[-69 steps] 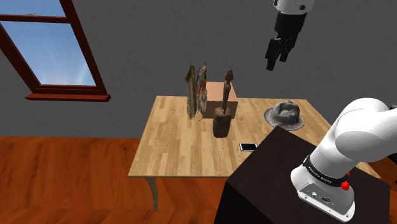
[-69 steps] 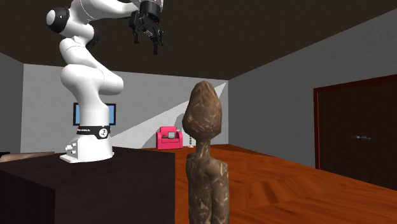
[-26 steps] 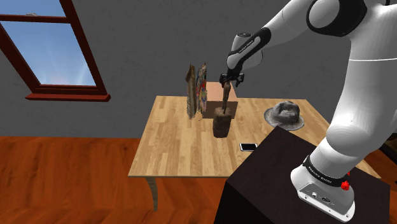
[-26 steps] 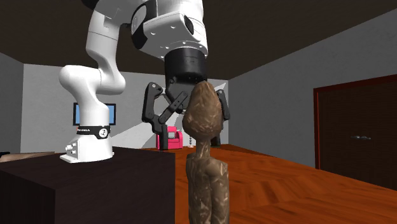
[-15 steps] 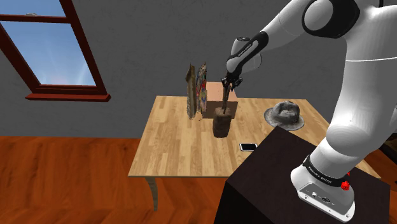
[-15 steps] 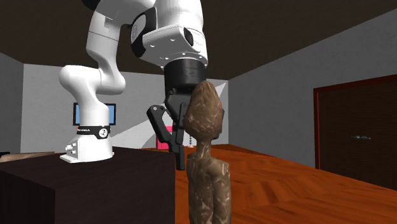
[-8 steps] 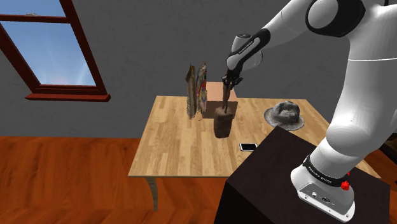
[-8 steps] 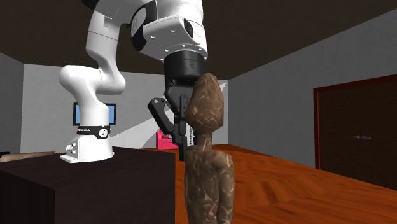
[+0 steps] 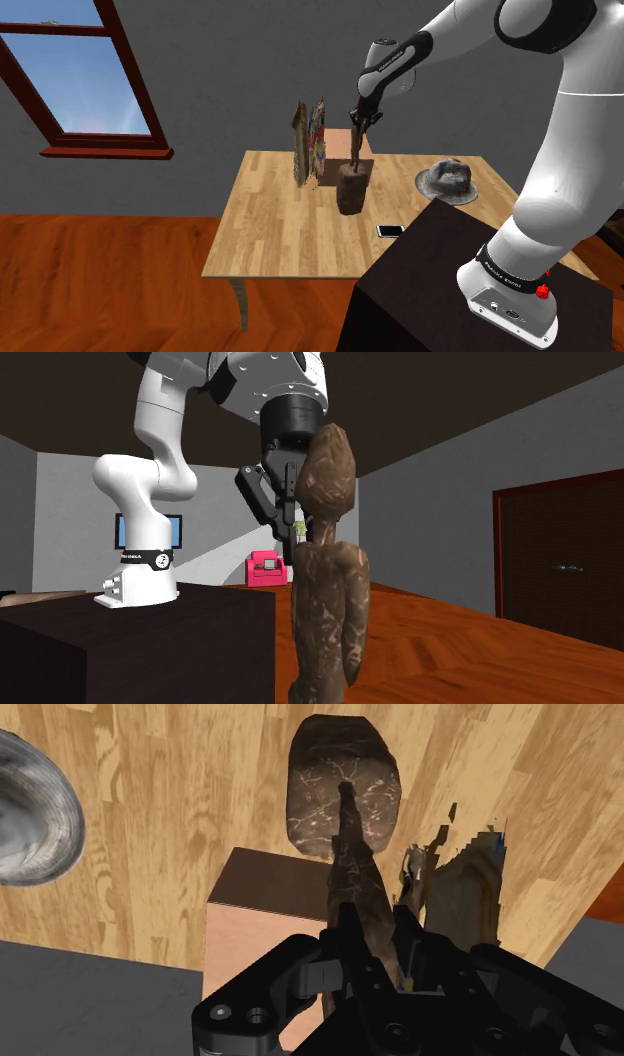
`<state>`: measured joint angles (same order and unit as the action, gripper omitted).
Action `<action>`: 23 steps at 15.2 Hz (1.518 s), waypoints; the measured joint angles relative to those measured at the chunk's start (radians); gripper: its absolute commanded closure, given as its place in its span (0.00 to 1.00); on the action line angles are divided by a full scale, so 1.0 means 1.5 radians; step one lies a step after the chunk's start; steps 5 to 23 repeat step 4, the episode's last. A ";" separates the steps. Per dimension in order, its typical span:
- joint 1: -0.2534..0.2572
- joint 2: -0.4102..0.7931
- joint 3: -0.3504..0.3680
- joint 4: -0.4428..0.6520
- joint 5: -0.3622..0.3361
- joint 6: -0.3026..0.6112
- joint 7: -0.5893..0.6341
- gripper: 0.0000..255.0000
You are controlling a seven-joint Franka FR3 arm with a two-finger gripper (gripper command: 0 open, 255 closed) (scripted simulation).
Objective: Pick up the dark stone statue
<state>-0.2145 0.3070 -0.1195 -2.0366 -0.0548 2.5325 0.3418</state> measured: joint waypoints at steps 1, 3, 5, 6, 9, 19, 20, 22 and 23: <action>-0.001 -0.008 0.000 -0.001 0.000 -0.007 -0.002 1.00; -0.002 -0.015 -0.001 0.008 0.001 -0.023 -0.005 1.00; -0.002 -0.021 -0.001 0.008 0.000 -0.028 -0.005 1.00; -0.002 -0.021 -0.001 0.008 0.000 -0.028 -0.005 1.00; -0.002 -0.021 -0.001 0.008 0.000 -0.028 -0.005 1.00; -0.002 -0.021 -0.001 0.008 0.000 -0.028 -0.005 1.00; -0.002 -0.021 -0.001 0.008 0.000 -0.028 -0.005 1.00; -0.002 -0.021 -0.001 0.008 0.000 -0.028 -0.005 1.00; -0.002 -0.021 -0.001 0.008 0.000 -0.028 -0.005 1.00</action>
